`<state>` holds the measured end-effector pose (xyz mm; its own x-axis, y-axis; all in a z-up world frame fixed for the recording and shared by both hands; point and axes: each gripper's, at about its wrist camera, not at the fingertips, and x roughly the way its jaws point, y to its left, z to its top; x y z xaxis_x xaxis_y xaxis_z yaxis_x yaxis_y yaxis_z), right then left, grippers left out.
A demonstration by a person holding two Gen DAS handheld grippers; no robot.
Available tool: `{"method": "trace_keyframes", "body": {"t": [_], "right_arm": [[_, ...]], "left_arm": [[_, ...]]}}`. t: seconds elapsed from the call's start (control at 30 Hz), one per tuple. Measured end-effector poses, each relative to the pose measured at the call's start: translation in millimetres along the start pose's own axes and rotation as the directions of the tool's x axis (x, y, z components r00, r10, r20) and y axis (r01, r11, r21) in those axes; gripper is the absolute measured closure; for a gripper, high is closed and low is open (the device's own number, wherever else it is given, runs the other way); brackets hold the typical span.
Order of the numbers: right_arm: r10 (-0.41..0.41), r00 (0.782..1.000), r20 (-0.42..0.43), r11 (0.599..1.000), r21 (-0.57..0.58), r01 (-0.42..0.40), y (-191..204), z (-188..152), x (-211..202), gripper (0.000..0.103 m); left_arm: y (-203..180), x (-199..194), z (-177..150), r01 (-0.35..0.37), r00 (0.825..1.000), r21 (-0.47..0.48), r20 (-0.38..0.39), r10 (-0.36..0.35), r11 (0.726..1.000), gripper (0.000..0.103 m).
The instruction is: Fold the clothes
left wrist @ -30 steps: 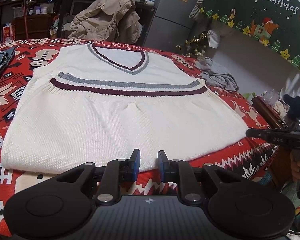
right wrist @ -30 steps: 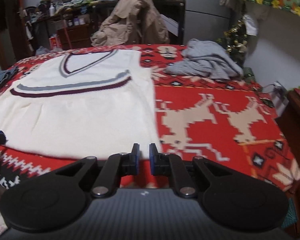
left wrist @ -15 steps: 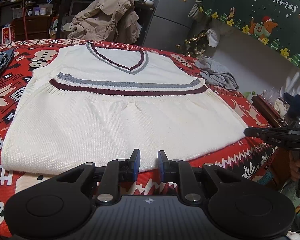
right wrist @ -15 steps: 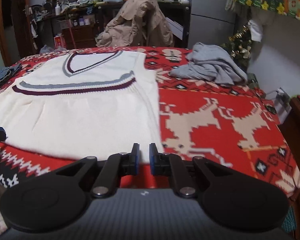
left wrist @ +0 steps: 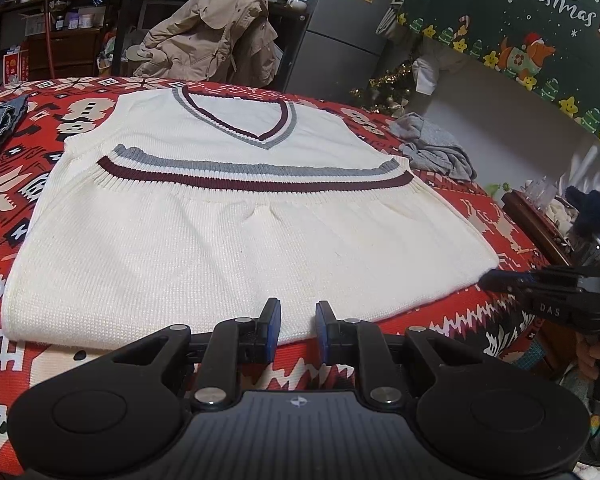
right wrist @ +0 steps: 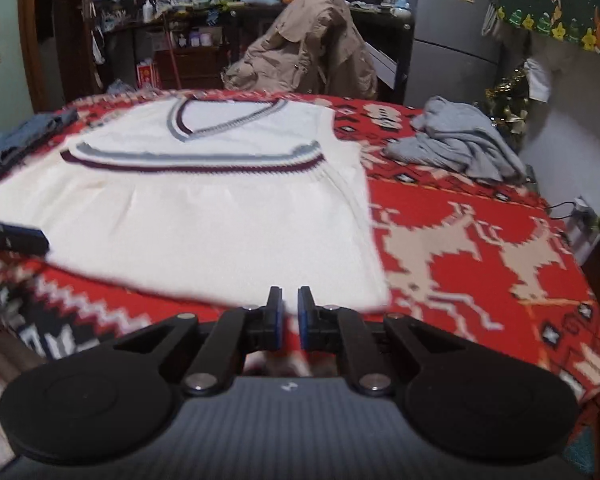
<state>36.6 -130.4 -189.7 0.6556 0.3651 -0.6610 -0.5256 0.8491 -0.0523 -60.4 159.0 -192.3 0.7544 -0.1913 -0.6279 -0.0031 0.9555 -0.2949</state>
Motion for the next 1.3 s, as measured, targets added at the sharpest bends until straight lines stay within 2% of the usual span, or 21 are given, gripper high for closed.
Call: {"method": "trace_keyframes", "body": {"t": [0.07,0.2,0.33,0.57,0.73,0.87,1.0,1.13,1.23,1.3], "right_arm": [[-0.018,1.0,-0.006,1.0,0.002,0.018,0,0,-2,0.095],[0.071,0.996,0.054,0.997,0.002,-0.071,21,18,-5,0.095],[0.102,0.994,0.023,0.994,-0.048,-0.101,43,24,11,0.095],[0.101,0.995,-0.003,0.994,-0.044,-0.102,35,10,1,0.097],[0.148,0.988,0.039,0.987,-0.061,-0.146,46,25,-3,0.097],[0.191,0.982,0.013,0.977,-0.096,-0.189,66,26,11,0.097],[0.2,0.98,0.005,0.976,-0.083,-0.199,64,15,9,0.096],[0.184,0.983,-0.019,0.978,-0.094,-0.185,51,11,-1,0.096],[0.177,0.984,-0.021,0.982,-0.061,-0.178,41,13,-2,0.095],[0.176,0.984,-0.022,0.983,-0.048,-0.177,39,13,0,0.095]], "left_arm": [[0,0,0,0.0,1.0,0.001,0.001,0.0,1.0,0.084],[-1,0,0,-0.004,1.0,0.007,-0.001,0.004,1.0,0.084],[-1,0,0,-0.002,1.0,0.004,0.0,0.002,1.0,0.084],[-1,0,-1,0.001,1.0,0.004,0.004,-0.001,1.0,0.084],[0,0,-1,0.001,1.0,0.003,0.004,-0.001,1.0,0.084],[0,-1,-1,0.0,1.0,0.005,0.005,0.0,1.0,0.084],[-1,-5,1,-0.008,1.0,0.003,0.014,0.008,1.0,0.084],[7,-20,7,-0.03,0.996,-0.014,0.081,0.031,0.999,0.085],[23,-18,7,-0.077,0.995,-0.042,0.065,0.08,0.996,0.086],[34,-16,3,-0.104,0.993,-0.059,0.048,0.107,0.993,0.092]]}}
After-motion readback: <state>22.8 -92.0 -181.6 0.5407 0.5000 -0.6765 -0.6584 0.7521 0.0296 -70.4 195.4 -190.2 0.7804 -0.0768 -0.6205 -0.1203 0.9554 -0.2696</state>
